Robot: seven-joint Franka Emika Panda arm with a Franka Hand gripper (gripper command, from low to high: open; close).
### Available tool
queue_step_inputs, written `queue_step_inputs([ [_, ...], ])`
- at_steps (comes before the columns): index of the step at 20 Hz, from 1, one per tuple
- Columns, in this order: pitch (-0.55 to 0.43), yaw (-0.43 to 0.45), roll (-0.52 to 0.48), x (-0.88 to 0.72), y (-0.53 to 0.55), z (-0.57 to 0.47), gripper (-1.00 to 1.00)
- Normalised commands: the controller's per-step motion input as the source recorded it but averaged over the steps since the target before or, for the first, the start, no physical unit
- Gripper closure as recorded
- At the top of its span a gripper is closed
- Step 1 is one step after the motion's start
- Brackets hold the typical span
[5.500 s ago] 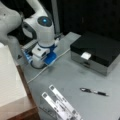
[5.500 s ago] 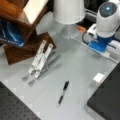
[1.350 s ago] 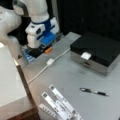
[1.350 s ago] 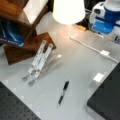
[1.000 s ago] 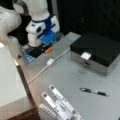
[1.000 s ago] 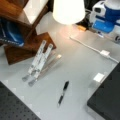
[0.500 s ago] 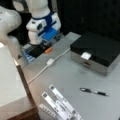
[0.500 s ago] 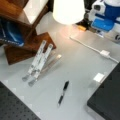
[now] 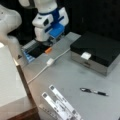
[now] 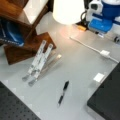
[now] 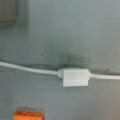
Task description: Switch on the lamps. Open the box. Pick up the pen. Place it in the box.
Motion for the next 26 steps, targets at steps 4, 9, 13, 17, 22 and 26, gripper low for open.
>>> queue_step_inputs([
  [4, 0.247, -0.202, 0.210, 0.47, 0.06, 0.15, -1.00],
  [9, 0.204, -0.205, 0.243, 0.40, 0.03, 0.03, -1.00],
  [13, 0.120, -0.154, 0.274, 0.44, -0.03, -0.03, -1.00],
  [17, 0.058, -0.064, 0.311, 0.49, -0.07, -0.05, -1.00],
  [22, 0.043, 0.036, 0.350, 0.48, -0.09, -0.07, -1.00],
  [26, 0.067, 0.076, 0.330, 0.44, -0.11, -0.05, -1.00],
])
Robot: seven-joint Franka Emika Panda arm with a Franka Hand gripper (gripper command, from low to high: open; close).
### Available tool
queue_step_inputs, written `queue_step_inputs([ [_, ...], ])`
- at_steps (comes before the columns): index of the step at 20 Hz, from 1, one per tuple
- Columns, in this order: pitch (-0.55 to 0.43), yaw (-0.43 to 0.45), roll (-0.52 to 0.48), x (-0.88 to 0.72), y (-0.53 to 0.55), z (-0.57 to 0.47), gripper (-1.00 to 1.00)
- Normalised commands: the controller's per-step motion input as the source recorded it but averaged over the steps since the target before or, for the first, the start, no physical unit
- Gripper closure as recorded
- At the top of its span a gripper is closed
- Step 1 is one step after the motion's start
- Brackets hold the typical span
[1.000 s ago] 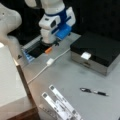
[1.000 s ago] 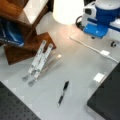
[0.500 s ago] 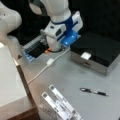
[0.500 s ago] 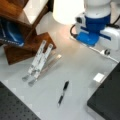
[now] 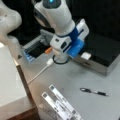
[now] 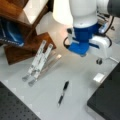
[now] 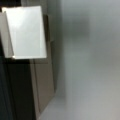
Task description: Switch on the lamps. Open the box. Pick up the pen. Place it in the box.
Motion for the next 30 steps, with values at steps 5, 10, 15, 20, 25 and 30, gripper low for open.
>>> queue_step_inputs([
  [5, 0.090, 0.058, 0.228, 0.42, -0.08, -0.11, -1.00],
  [10, 0.060, 0.112, 0.289, 0.33, -0.07, -0.20, -1.00],
  [15, 0.034, -0.023, 0.301, 0.14, -0.09, -0.15, -1.00],
  [20, 0.059, -0.034, 0.393, 0.03, -0.06, -0.09, -1.00],
  [25, 0.082, -0.004, 0.338, -0.03, -0.06, -0.08, -1.00],
  [30, 0.032, -0.010, 0.281, -0.03, -0.04, -0.13, -1.00],
])
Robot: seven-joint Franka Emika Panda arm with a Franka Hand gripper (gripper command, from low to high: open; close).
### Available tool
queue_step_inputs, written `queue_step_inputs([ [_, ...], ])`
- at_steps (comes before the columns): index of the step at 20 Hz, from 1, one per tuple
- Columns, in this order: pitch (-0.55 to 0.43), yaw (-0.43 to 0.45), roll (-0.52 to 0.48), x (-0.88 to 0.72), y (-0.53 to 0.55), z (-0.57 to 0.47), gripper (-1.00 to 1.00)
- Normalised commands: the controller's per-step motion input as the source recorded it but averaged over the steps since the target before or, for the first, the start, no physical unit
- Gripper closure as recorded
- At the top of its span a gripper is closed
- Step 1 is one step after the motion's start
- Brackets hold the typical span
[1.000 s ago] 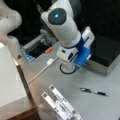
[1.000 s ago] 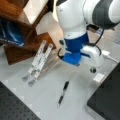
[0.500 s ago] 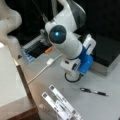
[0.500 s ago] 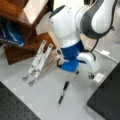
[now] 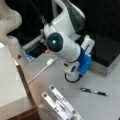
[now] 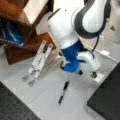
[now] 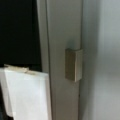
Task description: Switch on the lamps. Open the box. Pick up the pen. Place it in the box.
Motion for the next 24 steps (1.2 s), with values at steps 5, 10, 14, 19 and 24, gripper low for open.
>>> queue_step_inputs([
  [5, 0.011, -0.027, 0.259, -0.09, -0.01, -0.17, -1.00],
  [10, -0.017, -0.057, 0.274, -0.18, 0.05, -0.19, -1.00],
  [14, -0.035, -0.075, 0.279, -0.25, 0.06, -0.15, -1.00],
  [19, -0.036, -0.096, 0.280, -0.25, 0.06, -0.02, -1.00],
  [24, -0.043, -0.142, 0.312, -0.24, 0.10, 0.08, -1.00],
])
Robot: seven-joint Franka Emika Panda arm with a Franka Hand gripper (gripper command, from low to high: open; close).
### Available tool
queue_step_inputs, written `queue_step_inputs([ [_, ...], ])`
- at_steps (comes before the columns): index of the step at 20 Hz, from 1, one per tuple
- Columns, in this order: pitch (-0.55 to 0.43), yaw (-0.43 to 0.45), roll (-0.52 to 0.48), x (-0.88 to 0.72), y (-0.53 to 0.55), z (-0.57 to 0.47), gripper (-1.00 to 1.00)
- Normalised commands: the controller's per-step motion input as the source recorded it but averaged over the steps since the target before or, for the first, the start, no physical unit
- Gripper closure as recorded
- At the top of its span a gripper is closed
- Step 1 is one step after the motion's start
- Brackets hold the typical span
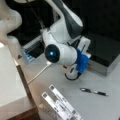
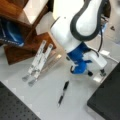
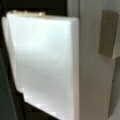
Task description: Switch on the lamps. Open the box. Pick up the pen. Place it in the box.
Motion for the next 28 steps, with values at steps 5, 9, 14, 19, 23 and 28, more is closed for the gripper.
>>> queue_step_inputs([
  [5, -0.087, -0.175, 0.243, -0.22, 0.10, 0.04, -1.00],
  [9, -0.109, -0.181, 0.180, -0.23, 0.11, -0.02, -1.00],
  [14, -0.130, -0.171, 0.145, -0.22, 0.11, -0.11, -1.00],
  [19, -0.137, -0.174, 0.125, -0.18, 0.10, -0.13, -1.00],
  [23, -0.124, -0.173, 0.095, -0.13, 0.06, -0.10, -1.00],
  [28, -0.109, -0.162, 0.072, -0.12, 0.00, -0.09, -1.00],
])
